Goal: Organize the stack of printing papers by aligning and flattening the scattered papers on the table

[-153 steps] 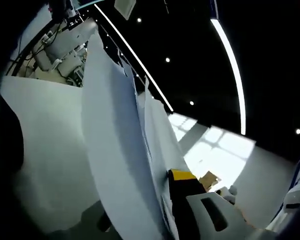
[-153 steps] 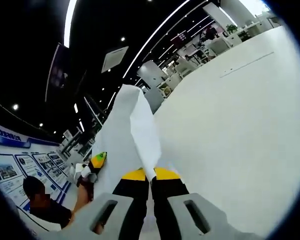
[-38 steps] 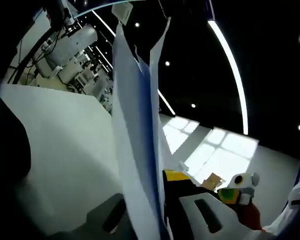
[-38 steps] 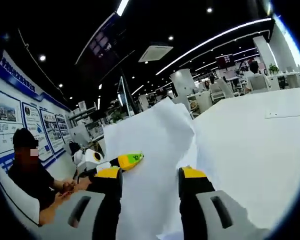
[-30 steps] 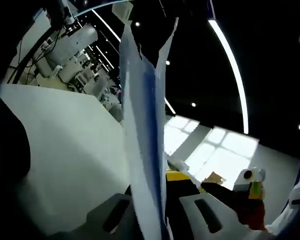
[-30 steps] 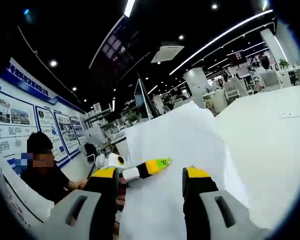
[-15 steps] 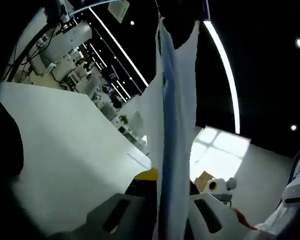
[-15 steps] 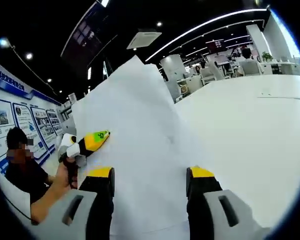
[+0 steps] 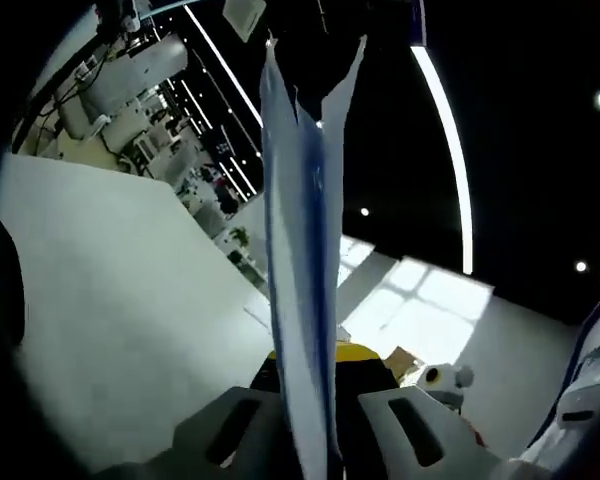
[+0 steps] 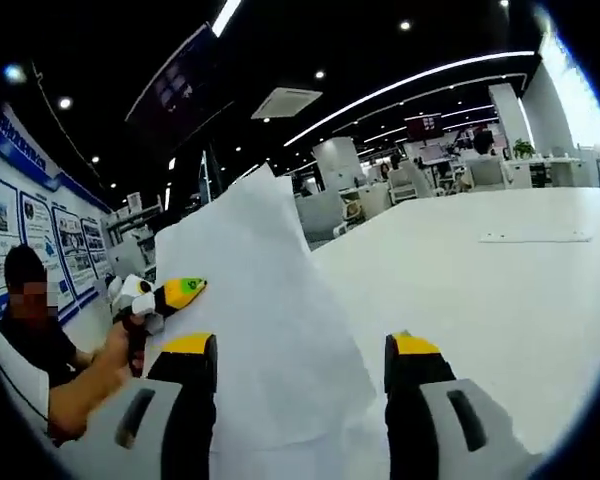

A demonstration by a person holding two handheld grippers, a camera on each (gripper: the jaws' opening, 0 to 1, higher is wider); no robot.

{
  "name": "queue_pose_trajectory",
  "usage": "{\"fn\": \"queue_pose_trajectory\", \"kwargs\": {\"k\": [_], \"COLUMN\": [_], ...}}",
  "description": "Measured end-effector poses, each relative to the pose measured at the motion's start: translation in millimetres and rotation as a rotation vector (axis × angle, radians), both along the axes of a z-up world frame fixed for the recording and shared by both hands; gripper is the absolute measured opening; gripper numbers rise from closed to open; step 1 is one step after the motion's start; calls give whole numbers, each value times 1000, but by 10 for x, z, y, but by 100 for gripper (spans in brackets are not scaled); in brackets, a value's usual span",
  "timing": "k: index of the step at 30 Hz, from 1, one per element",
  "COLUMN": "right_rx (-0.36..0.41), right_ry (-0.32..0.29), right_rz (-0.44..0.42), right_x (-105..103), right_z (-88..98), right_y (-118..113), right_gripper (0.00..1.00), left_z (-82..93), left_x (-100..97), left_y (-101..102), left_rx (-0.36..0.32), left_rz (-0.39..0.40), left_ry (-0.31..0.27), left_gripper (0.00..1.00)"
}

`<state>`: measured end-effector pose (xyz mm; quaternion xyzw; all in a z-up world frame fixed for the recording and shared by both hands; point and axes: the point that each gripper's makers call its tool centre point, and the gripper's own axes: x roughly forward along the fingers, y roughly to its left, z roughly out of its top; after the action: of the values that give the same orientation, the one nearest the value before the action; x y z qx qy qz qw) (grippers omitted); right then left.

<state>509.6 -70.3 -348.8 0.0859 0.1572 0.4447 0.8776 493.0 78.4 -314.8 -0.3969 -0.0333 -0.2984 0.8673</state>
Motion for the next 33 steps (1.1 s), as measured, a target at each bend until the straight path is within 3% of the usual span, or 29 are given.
{"fn": "queue_pose_trajectory", "kwargs": {"k": [3,6,9,13,14,17,20,23,26,28,30,33], "right_rx": [21,69,59,117,116,124,172,285,369,390,392,428], "right_ry": [-18,-35,-58,13,5,-53,-80,-34,10,24,-11,-25], "right_rz": [-17,18,45,147,181,253,320,384,472,553,601,644], "right_x": [39,33,72,42,32,11,10,52,14,-79,-115,-188], "right_z": [119,273,341,418,447,599,765,926,1031,1096,1184,1314], "right_y": [-205,-344,-494,-609,-629,-680,-725,-784,-820,-840,-872,-880], "right_gripper": [65,68,68,67,66,68,63,62,54,43,32,30], "left_z": [192,335,464,606,639,744,849,936,970,960,930,948], "left_x": [19,52,79,126,142,150,137,133,79,25,-26,-80], "left_y": [-190,-368,-565,-835,-899,-1108,-1300,-1452,-1579,-1663,-1753,-1838], "left_rx": [39,100,152,198,208,222,199,184,217,267,311,310], "left_rz": [-64,-125,-173,-263,-278,-338,-409,-447,-501,-540,-574,-608], "left_ry": [-30,-39,-51,-76,-86,-129,-173,-200,-219,-233,-233,-252], "left_gripper": [6,6,6,6,6,6,6,6,6,6,6,6]}}
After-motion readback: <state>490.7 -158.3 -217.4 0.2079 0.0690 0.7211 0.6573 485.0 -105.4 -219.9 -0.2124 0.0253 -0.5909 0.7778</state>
